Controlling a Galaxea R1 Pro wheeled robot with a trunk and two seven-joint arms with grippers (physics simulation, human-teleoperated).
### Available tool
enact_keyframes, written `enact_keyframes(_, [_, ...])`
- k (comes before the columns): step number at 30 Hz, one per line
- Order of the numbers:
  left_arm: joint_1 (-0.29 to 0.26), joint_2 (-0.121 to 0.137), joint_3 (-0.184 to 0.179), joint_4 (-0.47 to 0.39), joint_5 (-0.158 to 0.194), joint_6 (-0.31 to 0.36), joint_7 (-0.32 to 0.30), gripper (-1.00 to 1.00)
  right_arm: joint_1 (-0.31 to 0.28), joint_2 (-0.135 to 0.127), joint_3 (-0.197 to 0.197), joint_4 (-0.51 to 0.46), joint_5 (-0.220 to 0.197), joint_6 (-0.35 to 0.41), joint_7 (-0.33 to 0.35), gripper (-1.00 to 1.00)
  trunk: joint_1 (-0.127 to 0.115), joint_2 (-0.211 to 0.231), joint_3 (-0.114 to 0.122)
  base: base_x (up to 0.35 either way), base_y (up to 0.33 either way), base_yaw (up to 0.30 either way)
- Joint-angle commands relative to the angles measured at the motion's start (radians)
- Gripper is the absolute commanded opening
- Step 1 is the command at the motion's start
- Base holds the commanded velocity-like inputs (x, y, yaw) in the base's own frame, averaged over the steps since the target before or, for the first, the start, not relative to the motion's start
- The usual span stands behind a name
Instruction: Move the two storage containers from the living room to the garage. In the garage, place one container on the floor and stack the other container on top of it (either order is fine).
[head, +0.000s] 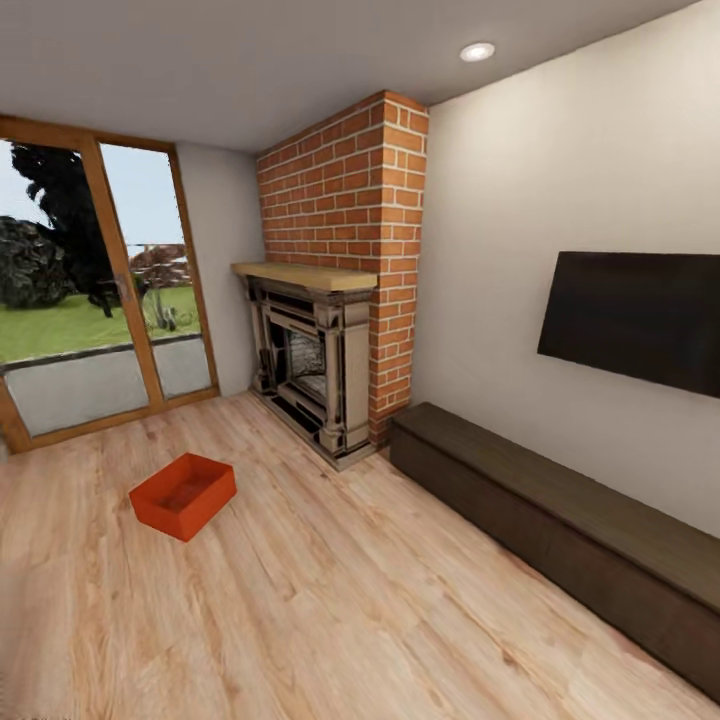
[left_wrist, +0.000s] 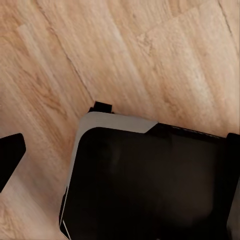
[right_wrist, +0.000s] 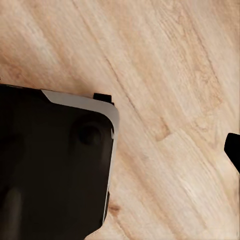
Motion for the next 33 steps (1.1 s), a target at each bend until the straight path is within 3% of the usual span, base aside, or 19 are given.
enact_keyframes(1, [0.000,0.000,0.002,0.001,0.004,-0.001,0.001,1.00,-0.001,0.000,0.008,0.003,-0.004,-0.005,-0.002,1.00,0.001,-0.001,0.000,0.329,0.000,0.274])
enact_keyframes(16, [0.000,0.000,0.002,0.001,0.004,-0.001,0.001,1.00,-0.001,0.002,0.008,0.003,-0.003,-0.005,-0.002,1.00,0.001,-0.001,0.000,0.329,0.000,0.256])
enact_keyframes(33, [0.000,0.000,0.002,0.001,0.004,-0.001,0.001,1.00,-0.001,0.002,0.000,0.003,-0.013,-0.004,-0.001,1.00,0.001,-0.001,0.000,0.329,0.000,0.017])
